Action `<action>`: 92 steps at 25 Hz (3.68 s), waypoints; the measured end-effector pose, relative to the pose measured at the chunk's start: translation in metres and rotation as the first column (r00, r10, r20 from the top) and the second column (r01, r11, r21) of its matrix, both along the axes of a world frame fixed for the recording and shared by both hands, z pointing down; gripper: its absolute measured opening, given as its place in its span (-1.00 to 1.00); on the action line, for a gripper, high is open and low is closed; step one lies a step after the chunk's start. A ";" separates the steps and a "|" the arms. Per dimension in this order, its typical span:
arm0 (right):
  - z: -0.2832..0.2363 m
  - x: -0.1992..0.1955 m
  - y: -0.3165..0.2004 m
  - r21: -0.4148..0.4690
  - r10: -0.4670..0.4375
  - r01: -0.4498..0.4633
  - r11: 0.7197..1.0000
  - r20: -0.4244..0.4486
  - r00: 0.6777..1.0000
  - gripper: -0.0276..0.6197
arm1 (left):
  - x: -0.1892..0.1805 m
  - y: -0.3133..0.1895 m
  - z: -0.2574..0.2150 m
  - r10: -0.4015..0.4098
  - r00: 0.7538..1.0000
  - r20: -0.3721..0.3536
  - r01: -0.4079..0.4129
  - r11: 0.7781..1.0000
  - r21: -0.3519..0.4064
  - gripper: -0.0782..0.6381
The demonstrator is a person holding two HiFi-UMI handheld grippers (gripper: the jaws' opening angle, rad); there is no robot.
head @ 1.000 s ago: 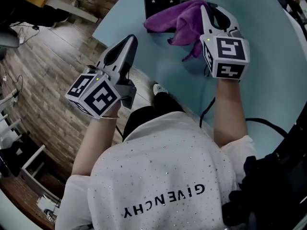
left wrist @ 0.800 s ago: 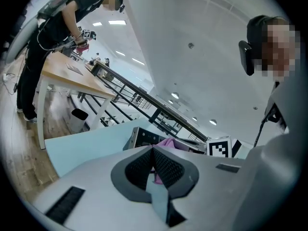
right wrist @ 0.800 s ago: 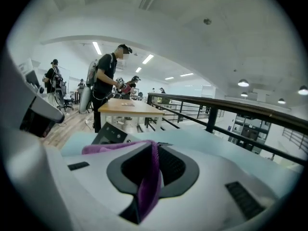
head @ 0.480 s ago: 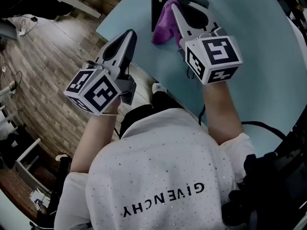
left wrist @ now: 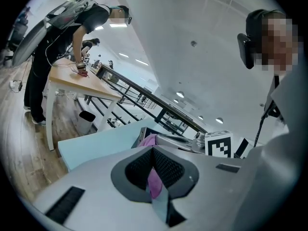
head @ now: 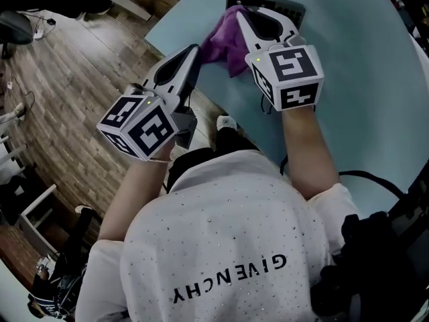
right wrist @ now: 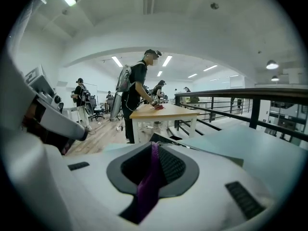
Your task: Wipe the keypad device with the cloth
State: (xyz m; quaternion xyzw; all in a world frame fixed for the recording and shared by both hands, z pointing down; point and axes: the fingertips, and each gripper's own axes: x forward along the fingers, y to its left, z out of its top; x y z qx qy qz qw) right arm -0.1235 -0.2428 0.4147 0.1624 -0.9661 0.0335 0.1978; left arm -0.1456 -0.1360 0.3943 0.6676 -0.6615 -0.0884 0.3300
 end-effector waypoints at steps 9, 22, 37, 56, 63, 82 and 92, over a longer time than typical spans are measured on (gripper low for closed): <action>0.007 0.058 -0.037 0.024 0.148 -0.147 0.989 -0.036 0.988 -0.79 | 0.021 -0.019 0.000 0.084 0.996 -0.006 -0.083 0.996 0.024 -0.78; 0.017 0.113 -0.064 0.037 0.298 -0.295 0.955 -0.103 0.949 -0.78 | 0.053 -0.015 0.000 0.165 0.986 0.009 -0.165 0.986 0.030 -0.78; -0.011 0.003 -0.008 -0.020 -0.002 0.003 1.000 0.038 0.999 -0.79 | 0.027 0.001 -0.013 0.075 0.997 0.016 -0.075 0.997 0.017 -0.78; 0.025 0.055 -0.044 0.000 0.170 -0.171 0.985 -0.092 0.981 -0.78 | 0.032 -0.012 -0.003 0.115 0.993 -0.024 -0.114 0.993 0.009 -0.78; 0.042 0.101 -0.062 -0.021 0.274 -0.277 0.961 -0.101 0.957 -0.78 | 0.054 -0.018 0.003 0.159 0.987 -0.027 -0.159 0.987 0.016 -0.78; 0.052 -0.008 -0.006 -0.160 0.035 -0.024 0.987 0.068 0.997 -0.78 | 0.029 -0.006 0.006 0.051 0.999 -0.011 -0.051 0.999 -0.003 -0.78; 0.050 0.023 -0.036 -0.075 0.137 -0.136 0.988 -0.003 0.991 -0.78 | 0.031 -0.008 0.007 0.050 0.998 -0.022 -0.051 0.998 -0.026 -0.78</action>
